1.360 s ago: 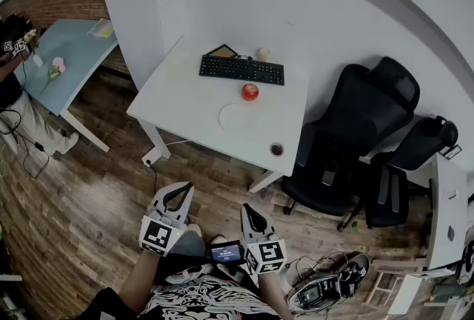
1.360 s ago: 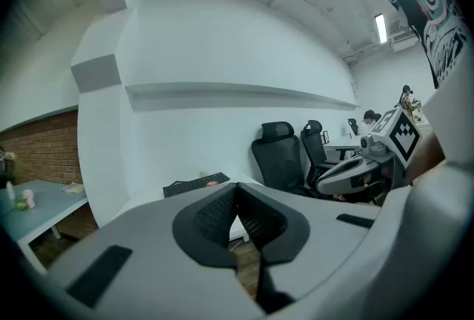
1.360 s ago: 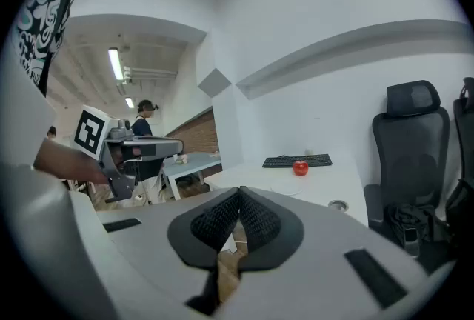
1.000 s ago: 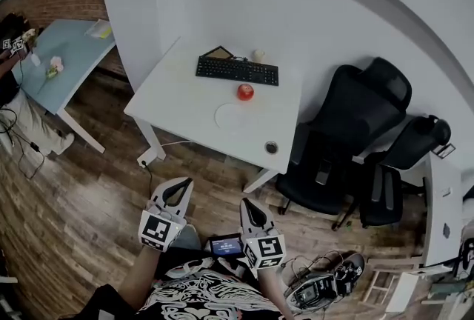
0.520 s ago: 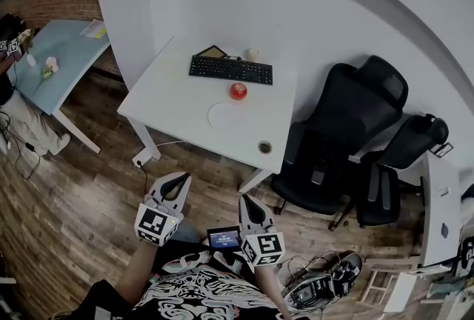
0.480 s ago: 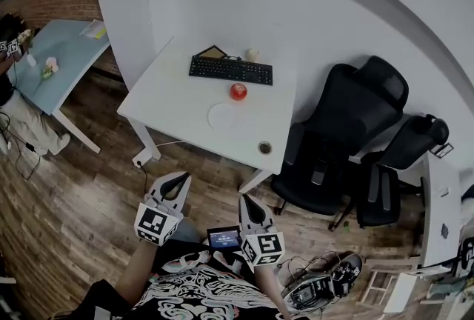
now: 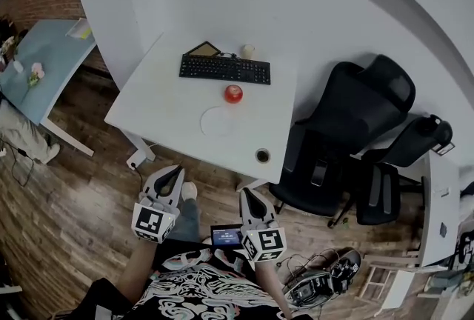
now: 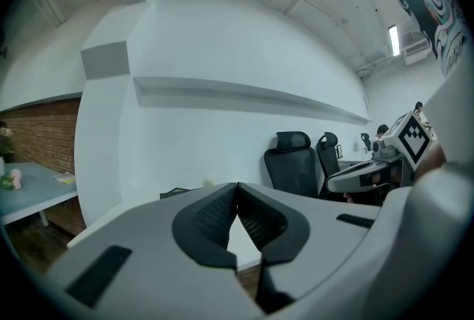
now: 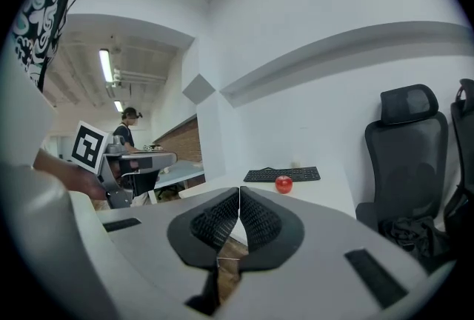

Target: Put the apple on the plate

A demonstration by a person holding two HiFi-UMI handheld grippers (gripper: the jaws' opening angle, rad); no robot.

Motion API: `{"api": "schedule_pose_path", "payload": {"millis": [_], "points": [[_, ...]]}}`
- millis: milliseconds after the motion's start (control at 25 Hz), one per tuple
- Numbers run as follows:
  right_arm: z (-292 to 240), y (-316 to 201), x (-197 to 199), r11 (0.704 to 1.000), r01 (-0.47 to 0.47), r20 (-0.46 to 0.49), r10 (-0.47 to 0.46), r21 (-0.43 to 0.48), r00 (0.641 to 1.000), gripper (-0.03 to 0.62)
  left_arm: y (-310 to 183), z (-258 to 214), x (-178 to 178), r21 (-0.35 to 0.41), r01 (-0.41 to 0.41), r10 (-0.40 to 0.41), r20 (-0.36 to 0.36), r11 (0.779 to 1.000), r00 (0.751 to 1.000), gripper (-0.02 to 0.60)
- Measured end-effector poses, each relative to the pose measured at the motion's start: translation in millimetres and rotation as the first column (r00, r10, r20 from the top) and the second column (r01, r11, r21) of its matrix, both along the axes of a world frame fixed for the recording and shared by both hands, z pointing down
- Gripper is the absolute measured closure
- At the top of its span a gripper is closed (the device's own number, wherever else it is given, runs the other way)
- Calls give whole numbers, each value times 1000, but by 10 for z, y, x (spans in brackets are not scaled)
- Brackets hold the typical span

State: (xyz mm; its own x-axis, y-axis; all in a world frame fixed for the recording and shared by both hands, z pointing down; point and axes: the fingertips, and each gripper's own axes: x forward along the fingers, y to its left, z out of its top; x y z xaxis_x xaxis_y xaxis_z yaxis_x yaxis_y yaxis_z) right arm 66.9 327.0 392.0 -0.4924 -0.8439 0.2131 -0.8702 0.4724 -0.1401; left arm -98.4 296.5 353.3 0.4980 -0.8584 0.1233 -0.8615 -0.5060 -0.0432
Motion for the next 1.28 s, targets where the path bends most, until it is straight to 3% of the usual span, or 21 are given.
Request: {"api": "schedule_pose_path", "payload": {"millis": [280, 680, 920, 1280], "points": [[130, -993, 5, 996, -71, -51, 69, -52, 996, 566, -1079, 46, -93, 6, -15, 16, -11, 1000, 1000, 569], [275, -2324, -296, 986, -132, -93, 123, -101, 988, 566, -2446, 250, -325, -85, -90, 90, -2, 992, 996, 569], [368, -2723, -335, 975, -190, -109, 177, -119, 978, 566, -2883, 353, -378, -93, -148, 149, 3, 985, 989, 569], [384, -2910, -350, 974, -182, -122, 166, -132, 978, 566, -3098, 420, -275, -121, -169, 169, -10, 978, 986, 569]]}}
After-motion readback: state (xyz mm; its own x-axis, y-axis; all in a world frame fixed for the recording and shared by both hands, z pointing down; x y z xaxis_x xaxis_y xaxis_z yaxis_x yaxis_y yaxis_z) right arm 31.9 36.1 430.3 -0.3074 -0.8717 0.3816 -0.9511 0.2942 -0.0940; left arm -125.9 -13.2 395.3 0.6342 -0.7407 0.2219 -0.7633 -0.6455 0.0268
